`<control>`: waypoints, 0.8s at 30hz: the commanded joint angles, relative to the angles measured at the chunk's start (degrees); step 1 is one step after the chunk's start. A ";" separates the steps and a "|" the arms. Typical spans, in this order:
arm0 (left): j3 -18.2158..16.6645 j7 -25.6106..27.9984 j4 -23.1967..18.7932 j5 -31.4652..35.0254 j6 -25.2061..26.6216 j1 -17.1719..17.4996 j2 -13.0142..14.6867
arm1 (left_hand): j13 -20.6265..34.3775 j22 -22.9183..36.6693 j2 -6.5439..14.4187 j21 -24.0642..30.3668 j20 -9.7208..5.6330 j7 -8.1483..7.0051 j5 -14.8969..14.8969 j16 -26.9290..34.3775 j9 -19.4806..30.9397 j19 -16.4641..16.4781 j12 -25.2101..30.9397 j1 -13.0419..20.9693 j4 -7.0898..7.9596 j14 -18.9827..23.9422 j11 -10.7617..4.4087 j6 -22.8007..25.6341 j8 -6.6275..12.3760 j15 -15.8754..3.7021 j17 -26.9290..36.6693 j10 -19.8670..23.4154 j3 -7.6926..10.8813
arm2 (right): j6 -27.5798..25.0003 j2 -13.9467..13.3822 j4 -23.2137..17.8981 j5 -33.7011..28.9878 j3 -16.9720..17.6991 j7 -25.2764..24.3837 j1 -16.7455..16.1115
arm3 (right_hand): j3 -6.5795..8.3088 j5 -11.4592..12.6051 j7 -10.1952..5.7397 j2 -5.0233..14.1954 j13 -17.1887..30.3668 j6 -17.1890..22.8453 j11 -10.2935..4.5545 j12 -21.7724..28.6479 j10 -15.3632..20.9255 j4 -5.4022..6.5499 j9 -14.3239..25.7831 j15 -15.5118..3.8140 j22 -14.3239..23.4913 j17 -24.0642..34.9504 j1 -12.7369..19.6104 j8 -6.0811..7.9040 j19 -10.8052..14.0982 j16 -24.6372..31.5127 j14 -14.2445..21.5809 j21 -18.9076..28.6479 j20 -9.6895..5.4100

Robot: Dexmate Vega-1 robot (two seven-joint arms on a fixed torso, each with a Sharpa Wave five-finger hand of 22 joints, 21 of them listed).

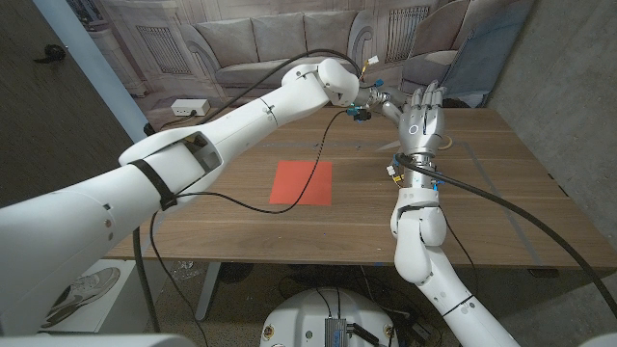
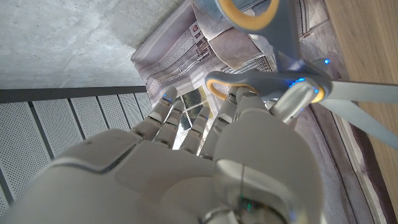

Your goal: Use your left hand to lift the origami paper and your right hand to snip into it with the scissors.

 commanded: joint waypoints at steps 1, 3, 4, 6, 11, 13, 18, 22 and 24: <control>-0.55 -0.55 1.63 0.04 -1.10 -0.09 -0.75 | 0.18 0.00 1.97 0.33 0.22 0.61 0.24 -0.32 0.47 0.32 -0.09 1.30 1.34 0.62 -4.62 1.44 0.36 -8.10 0.21 4.45 1.81 | -2.49 -3.30 0.52 6.74 -1.18 -6.98 0.33 | 0.35 1.33 -1.19 0.19 0.42 10.99 -0.20 1.60 11.59 -0.62 -0.30 -10.00 0.05 0.27 2.51 -0.25 1.49 0.91 5.16 0.77 -2.46; -0.49 -0.59 1.59 0.20 -1.30 -0.04 -0.67 | 0.21 -0.01 1.94 0.37 0.29 0.69 0.23 -0.33 0.48 0.33 -0.10 1.26 1.35 0.65 -4.62 1.53 0.37 -8.10 0.22 4.48 1.82 | -1.90 -3.27 -0.30 7.00 -1.19 -6.02 0.17 | 0.38 1.48 -0.97 -0.02 0.52 11.66 -0.22 2.60 19.05 -0.68 -0.23 -10.20 0.01 0.16 3.53 -1.17 1.45 0.51 6.78 0.71 -2.76; -0.47 -0.62 1.67 0.25 -1.34 -0.06 -0.70 | 0.22 -0.01 1.95 0.38 0.28 0.71 0.23 -0.34 0.47 0.33 -0.08 1.25 1.36 0.66 -4.65 1.51 0.35 -8.09 0.23 4.56 1.83 | -2.44 -2.79 0.30 6.12 -1.11 -5.84 0.32 | 0.37 1.36 -1.02 0.40 0.49 11.77 -0.20 2.97 23.80 -0.35 -0.16 -10.43 0.00 0.25 3.91 -1.86 1.60 0.46 8.18 0.68 -2.97; -0.64 -0.38 1.64 0.23 -1.40 0.14 -0.69 | 0.24 -0.01 1.98 0.39 0.26 0.69 0.23 -0.37 0.51 0.29 -0.13 1.20 1.39 0.66 -4.67 1.49 0.36 -8.03 0.23 4.50 1.86 | -2.69 -1.80 0.24 5.86 -0.86 -4.57 0.29 | 0.38 1.17 -0.89 0.25 0.39 12.20 -0.16 2.96 27.05 -0.59 -0.07 -10.53 -0.05 0.20 4.72 -2.18 1.88 0.41 9.73 0.62 -3.55; -0.81 -0.26 1.69 0.36 -1.65 0.20 -0.59 | 0.25 -0.02 1.94 0.46 0.25 0.63 0.22 -0.43 0.54 0.28 -0.21 1.08 1.43 0.68 -4.75 1.44 0.30 -8.04 0.25 4.53 1.89 | -1.12 -1.72 -0.78 5.26 -0.24 -2.01 -0.23 | 0.18 0.57 -0.77 0.81 0.34 13.22 -0.06 2.88 32.85 -0.40 0.72 -10.88 0.04 0.29 5.76 -2.16 1.56 0.43 12.79 0.21 -4.94; -0.78 -0.28 1.66 0.56 -1.82 0.12 -0.51 | 0.26 -0.02 1.93 0.47 0.27 0.67 0.22 -0.46 0.55 0.27 -0.24 1.08 1.42 0.65 -4.74 1.40 0.28 -8.05 0.24 4.50 1.91 | -2.28 -1.70 0.36 5.47 -0.52 -3.73 0.10 | 0.25 0.46 -0.74 1.24 0.30 13.12 -0.04 2.68 33.40 -0.31 1.21 -11.01 0.08 0.36 6.03 -1.97 1.59 0.49 13.49 0.20 -4.86; -1.39 0.34 0.80 0.44 -1.67 0.61 -0.11 | 0.35 -0.04 1.92 0.56 0.19 0.47 0.19 -0.50 0.66 0.24 -0.32 0.98 1.44 0.73 -4.85 1.42 0.30 -8.06 0.30 4.49 1.96 | -2.08 -3.18 -1.11 10.07 -0.97 -6.55 -0.18 | 0.31 0.13 -0.43 1.77 1.04 13.11 0.25 2.35 35.68 -0.84 3.71 -11.46 0.13 1.90 9.05 -0.18 1.82 2.43 19.96 0.05 -4.59; -2.06 2.47 -0.83 1.19 -2.24 1.36 0.61 | 0.45 -0.05 1.93 0.65 0.02 0.34 0.19 -0.64 0.76 0.18 -0.47 0.97 1.41 0.65 -4.94 1.18 0.19 -8.09 0.35 4.33 2.08 | -3.18 -2.69 -0.79 9.67 -0.85 -6.90 -0.28 | 0.03 0.74 -0.11 1.37 1.17 13.39 0.65 2.65 38.36 -0.87 5.10 -11.52 0.04 2.94 10.14 1.31 2.64 3.66 23.94 0.16 -3.48; -2.44 2.65 -0.97 0.99 -2.21 1.45 0.75 | 0.48 -0.05 2.07 0.69 0.08 0.41 0.20 -0.64 0.82 0.17 -0.48 0.98 1.44 0.62 -5.03 1.09 0.17 -8.11 0.43 4.34 2.14 | -2.65 -1.77 -1.68 8.86 -0.35 -4.36 -0.76 | 0.10 1.44 0.66 1.03 0.89 13.96 0.66 2.48 39.30 -0.88 5.46 -11.48 -0.07 3.08 10.29 2.05 2.71 3.63 24.96 0.04 -2.79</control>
